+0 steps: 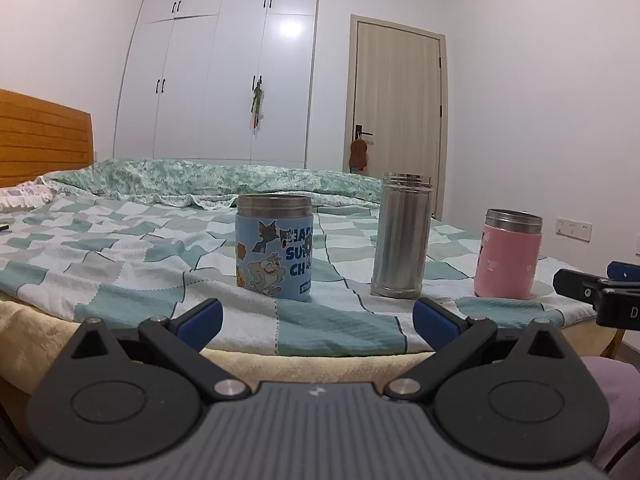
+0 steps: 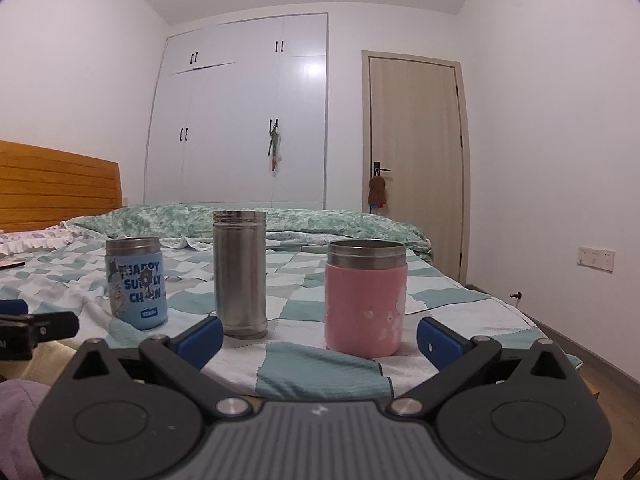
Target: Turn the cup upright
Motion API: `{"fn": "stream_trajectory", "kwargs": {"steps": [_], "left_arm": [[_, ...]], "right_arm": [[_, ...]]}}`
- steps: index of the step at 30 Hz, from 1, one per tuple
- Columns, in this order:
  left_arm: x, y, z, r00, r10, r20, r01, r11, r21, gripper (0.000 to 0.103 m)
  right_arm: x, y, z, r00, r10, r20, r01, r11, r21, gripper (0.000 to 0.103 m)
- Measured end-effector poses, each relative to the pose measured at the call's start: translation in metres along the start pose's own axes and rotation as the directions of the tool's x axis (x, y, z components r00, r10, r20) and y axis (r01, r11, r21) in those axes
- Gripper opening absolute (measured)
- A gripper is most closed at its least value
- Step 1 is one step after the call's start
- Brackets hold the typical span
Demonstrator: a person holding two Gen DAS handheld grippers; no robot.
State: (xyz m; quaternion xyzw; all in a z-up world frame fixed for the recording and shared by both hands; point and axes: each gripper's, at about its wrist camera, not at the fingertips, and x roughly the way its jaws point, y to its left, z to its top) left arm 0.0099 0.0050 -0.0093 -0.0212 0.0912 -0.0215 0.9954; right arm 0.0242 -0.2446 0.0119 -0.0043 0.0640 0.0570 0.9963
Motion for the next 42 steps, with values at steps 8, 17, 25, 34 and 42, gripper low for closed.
{"fn": "stream_trajectory", "kwargs": {"steps": [8, 17, 25, 34, 42], "left_arm": [[-0.0003, -0.0010, 0.0000, 1.000, 0.002, 0.004, -0.002, 1.000, 0.006, 0.103], [-0.0017, -0.0007, -0.0001, 1.000, 0.001, 0.010, -0.001, 1.000, 0.008, 0.103], [-0.0030, -0.0010, -0.0006, 1.000, 0.001, 0.016, -0.001, 1.000, 0.009, 0.103], [-0.0044, -0.0016, -0.0001, 1.000, 0.002, 0.022, -0.002, 1.000, 0.009, 0.103], [-0.0065, -0.0024, -0.0001, 1.000, 0.003, 0.031, -0.004, 1.000, 0.017, 0.103]], "right_arm": [[0.0010, 0.0014, -0.0009, 1.000, 0.001, 0.005, -0.001, 1.000, 0.001, 0.103], [0.0006, 0.0008, -0.0017, 1.000, 0.000, 0.010, 0.000, 1.000, 0.004, 0.103], [0.0005, 0.0011, -0.0018, 1.000, -0.001, 0.010, 0.001, 1.000, 0.004, 0.103], [0.0007, 0.0012, -0.0020, 1.000, -0.001, 0.010, 0.001, 1.000, 0.004, 0.103], [0.0009, 0.0019, -0.0015, 1.000, 0.001, 0.015, -0.001, 1.000, 0.002, 0.103]]}}
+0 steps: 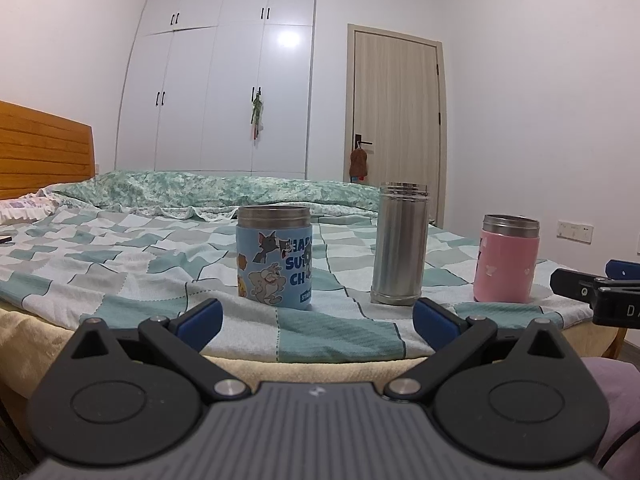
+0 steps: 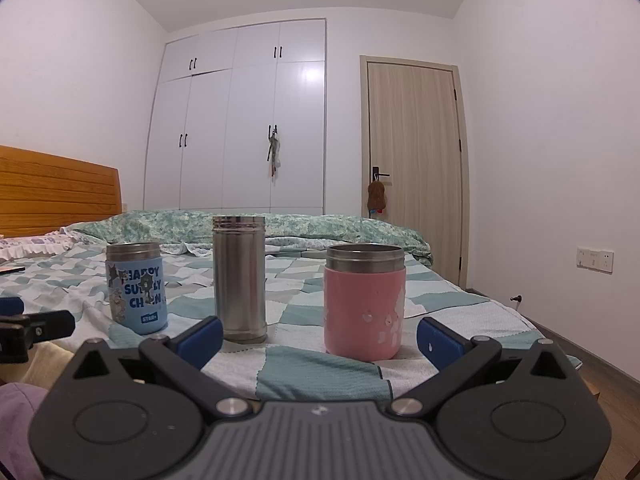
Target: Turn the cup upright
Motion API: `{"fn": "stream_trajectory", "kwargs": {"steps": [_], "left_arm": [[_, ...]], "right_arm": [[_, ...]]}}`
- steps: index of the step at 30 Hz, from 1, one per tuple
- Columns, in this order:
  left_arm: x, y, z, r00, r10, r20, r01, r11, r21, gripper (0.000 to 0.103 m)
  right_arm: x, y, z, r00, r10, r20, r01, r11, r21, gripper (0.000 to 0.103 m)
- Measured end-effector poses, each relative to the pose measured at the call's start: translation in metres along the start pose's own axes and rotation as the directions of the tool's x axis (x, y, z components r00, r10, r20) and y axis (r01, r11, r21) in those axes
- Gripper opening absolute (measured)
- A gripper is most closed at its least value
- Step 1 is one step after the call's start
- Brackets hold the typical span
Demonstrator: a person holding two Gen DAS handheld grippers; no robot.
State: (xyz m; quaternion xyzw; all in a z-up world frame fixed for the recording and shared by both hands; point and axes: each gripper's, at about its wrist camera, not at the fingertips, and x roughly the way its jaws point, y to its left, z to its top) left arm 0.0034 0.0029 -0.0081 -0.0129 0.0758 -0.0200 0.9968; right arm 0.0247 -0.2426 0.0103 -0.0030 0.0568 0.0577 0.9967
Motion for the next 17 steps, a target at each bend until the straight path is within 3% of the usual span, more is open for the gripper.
{"fn": "stream_trajectory", "kwargs": {"steps": [17], "left_arm": [[0.0009, -0.0008, -0.0015, 1.000, -0.006, -0.001, 0.006, 1.000, 0.001, 0.103]], "right_arm": [[-0.0005, 0.0006, -0.0005, 1.000, 0.001, 0.002, -0.001, 1.000, -0.003, 0.103]]}}
